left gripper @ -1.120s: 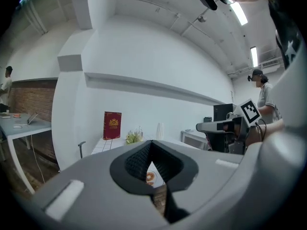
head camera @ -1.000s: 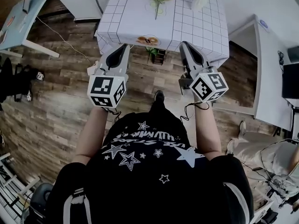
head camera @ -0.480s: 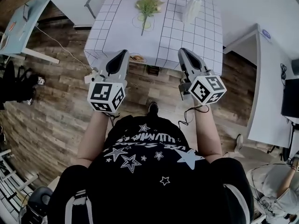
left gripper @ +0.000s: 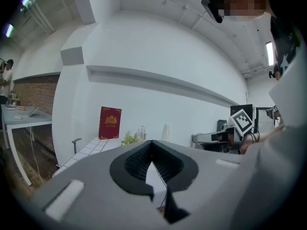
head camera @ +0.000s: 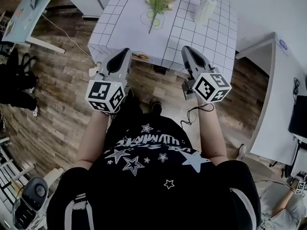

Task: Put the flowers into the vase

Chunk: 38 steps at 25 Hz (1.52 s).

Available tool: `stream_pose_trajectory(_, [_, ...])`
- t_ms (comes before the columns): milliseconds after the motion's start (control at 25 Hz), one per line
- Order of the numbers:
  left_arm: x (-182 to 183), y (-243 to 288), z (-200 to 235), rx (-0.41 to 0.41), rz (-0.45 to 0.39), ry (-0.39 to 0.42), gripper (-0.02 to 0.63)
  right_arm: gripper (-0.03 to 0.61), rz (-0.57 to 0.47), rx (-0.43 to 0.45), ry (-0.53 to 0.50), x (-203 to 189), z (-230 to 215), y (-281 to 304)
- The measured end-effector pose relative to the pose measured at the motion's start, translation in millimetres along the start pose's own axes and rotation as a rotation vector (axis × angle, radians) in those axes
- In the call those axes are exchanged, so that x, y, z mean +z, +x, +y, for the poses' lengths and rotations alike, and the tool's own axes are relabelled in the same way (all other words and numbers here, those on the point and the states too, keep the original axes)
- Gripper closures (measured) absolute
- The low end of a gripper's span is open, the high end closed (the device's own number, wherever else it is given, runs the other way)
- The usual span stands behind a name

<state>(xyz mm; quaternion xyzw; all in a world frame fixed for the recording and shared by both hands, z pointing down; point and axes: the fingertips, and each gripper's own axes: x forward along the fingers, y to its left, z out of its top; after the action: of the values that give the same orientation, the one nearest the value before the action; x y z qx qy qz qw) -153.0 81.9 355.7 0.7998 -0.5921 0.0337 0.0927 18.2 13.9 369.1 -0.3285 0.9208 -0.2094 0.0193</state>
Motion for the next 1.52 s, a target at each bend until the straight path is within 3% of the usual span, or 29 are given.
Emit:
stream_pose_trajectory(240, [0,25,17,-0.023,0.012,0.002,0.604,0.566,0.040,-0.036,-0.088,1,-4,18])
stream_pose_trajectory(640, [16,96,68,-0.116,0.008,0.004,0.604,0.566,0.093,-0.089,-0.069,7,-24,83])
stream_pose_trajectory(920, [31,140,128,-0.156,-0.005,-0.005,0.604,0.566,0.180,-0.135,0.005,0,-45,153])
stream_pose_trajectory(1280, [28,174,196,-0.194,0.015,-0.019,0.604,0.563,0.319,-0.315,0.070,-33,-86,215])
stream_pose_trajectory(1400, [22,180,211,-0.221,0.034,-0.034,0.604,0.486,0.378,-0.370,0.125,-51,-94,222])
stream_pose_trajectory(1520, [17,186,227,-0.233,0.044,-0.048,0.604,0.471,0.436,-0.390,0.182,-69,-100,239])
